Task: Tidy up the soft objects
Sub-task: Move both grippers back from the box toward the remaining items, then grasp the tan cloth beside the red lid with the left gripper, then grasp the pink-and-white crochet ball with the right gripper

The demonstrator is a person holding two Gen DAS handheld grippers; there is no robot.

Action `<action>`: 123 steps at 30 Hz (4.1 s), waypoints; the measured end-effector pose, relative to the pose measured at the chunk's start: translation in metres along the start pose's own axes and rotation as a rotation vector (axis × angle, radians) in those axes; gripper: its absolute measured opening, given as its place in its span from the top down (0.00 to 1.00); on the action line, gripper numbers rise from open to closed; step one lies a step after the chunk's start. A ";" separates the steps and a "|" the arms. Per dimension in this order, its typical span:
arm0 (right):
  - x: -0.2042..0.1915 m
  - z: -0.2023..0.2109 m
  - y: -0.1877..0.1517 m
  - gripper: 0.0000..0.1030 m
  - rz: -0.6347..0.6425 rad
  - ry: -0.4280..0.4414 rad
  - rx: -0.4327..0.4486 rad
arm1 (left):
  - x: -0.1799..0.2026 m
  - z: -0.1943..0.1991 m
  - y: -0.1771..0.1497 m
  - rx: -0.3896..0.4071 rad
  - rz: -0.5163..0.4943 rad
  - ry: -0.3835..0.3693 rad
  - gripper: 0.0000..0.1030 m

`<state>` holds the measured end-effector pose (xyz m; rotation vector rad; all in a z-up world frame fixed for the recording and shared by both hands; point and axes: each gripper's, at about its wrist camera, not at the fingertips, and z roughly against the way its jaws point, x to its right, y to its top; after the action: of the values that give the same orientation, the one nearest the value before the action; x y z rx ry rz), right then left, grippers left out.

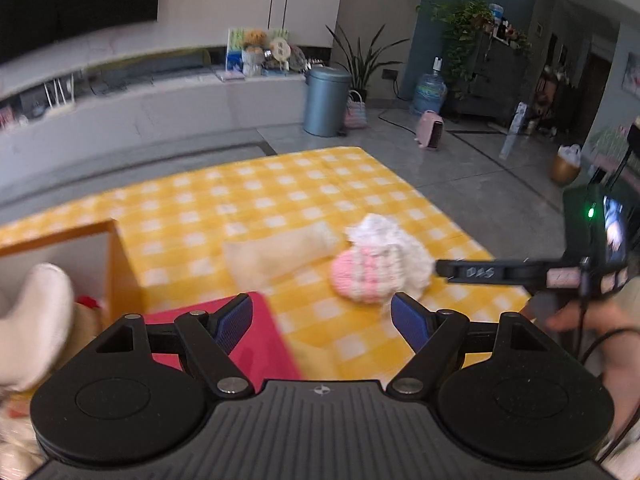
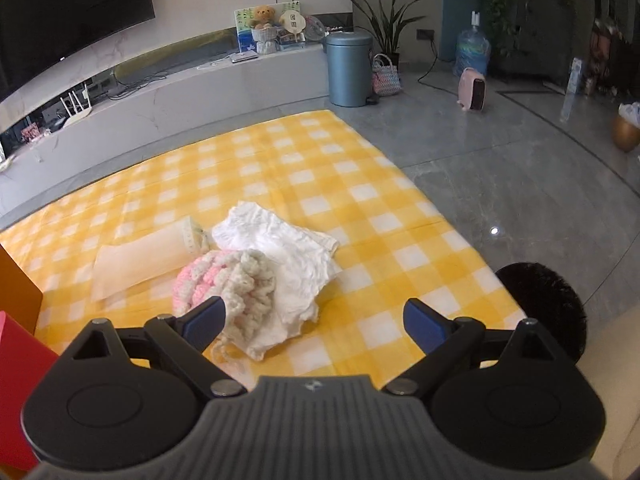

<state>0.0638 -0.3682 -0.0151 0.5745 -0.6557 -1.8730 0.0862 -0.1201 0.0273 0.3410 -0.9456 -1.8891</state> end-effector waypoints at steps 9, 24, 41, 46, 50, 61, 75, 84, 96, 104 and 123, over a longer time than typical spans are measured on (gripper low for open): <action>-0.001 -0.019 0.007 0.08 0.000 0.039 -0.027 | 0.035 -0.062 -0.006 -0.222 -0.038 0.075 0.13; 0.020 -0.013 0.009 0.08 -0.115 0.043 -0.040 | 0.079 -0.126 -0.023 -0.320 -0.366 0.328 0.16; 0.023 -0.008 0.010 0.08 -0.126 0.061 -0.032 | 0.072 -0.186 -0.021 -0.659 -0.529 0.292 0.17; 0.023 -0.008 0.009 0.07 -0.120 0.060 -0.032 | 0.058 -0.193 -0.011 -0.723 -0.459 0.254 0.16; 0.023 -0.009 0.010 0.08 -0.118 0.060 -0.035 | 0.047 -0.198 -0.003 -0.783 -0.369 0.137 0.50; 0.022 -0.010 0.010 0.07 -0.113 0.054 -0.042 | 0.059 -0.199 -0.008 -0.765 -0.492 0.294 0.07; 0.023 -0.013 0.007 0.08 -0.109 0.033 -0.067 | -0.002 -0.248 0.015 -1.032 -0.280 0.167 0.04; 0.022 -0.015 0.008 0.08 -0.104 0.031 -0.068 | -0.008 -0.249 0.017 -1.030 -0.304 0.081 0.54; 0.021 -0.018 0.009 0.08 -0.113 0.106 -0.059 | 0.016 -0.210 0.016 -0.889 -0.276 0.097 0.86; 0.005 -0.031 0.011 0.26 -0.095 0.223 -0.064 | 0.011 -0.133 0.040 -0.622 -0.123 0.058 0.86; -0.027 -0.074 0.013 0.70 -0.057 0.173 -0.106 | 0.009 -0.031 0.057 -0.184 -0.151 0.236 0.85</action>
<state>0.1310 -0.3606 -0.0584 0.6828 -0.4281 -1.8734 0.1363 -0.1553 0.0505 0.5238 -0.5978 -2.0026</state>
